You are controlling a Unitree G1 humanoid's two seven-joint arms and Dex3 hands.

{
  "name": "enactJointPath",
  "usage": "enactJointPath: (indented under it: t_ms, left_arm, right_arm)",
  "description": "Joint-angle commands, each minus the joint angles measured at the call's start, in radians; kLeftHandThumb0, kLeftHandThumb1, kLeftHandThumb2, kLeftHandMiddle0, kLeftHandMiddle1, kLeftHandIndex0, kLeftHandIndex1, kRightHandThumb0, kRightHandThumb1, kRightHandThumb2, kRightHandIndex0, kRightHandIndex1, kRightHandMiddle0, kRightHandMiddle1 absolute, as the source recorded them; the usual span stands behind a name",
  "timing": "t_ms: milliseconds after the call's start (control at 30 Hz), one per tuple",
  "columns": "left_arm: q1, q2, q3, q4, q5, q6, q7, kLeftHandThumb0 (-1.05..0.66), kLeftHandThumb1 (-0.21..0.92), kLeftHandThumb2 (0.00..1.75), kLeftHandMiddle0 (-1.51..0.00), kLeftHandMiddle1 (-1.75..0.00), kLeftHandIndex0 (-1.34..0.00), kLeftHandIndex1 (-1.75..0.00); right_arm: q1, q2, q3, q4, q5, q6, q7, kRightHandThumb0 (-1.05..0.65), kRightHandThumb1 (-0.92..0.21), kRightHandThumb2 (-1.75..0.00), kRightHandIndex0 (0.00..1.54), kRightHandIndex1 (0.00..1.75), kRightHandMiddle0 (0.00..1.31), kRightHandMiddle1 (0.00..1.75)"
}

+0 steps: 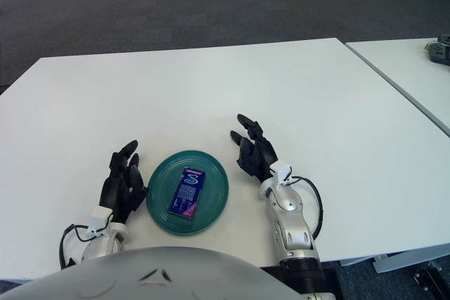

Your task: Put the gum into the plate.

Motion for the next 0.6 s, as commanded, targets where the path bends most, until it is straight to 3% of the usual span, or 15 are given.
enactJointPath:
  t_ms: [0,300,567]
  left_arm:
    - [0.023,0.011,-0.014,-0.009,0.014,0.039,-0.002,-0.86,0.92,1.02,-0.21,0.0,0.0,-0.49]
    - [0.037,0.003,-0.021,-0.04,-0.007,0.067,0.002,-0.88,0.92,1.01,-0.1,0.0,0.0,-0.34]
    - [0.021,0.006,-0.023,-0.033,-0.039,0.076,-0.014,-0.89,0.92,1.02,-0.05,0.0,0.0,-0.26]
  right_arm:
    - [0.056,-0.002,0.022,0.022,-0.017,0.042,0.006,-0.78,-0.92,-0.91,0.23,0.0,0.0,0.43]
    - [0.098,0.002,0.051,-0.008,-0.046,0.081,-0.02,-0.74,-0.92,-0.9,0.12,0.0,0.0,0.38]
    - [0.11,0.019,0.088,0.069,-0.108,-0.006,-0.062,-0.7,-0.92,-0.96,0.03,0.0,0.0,0.25]
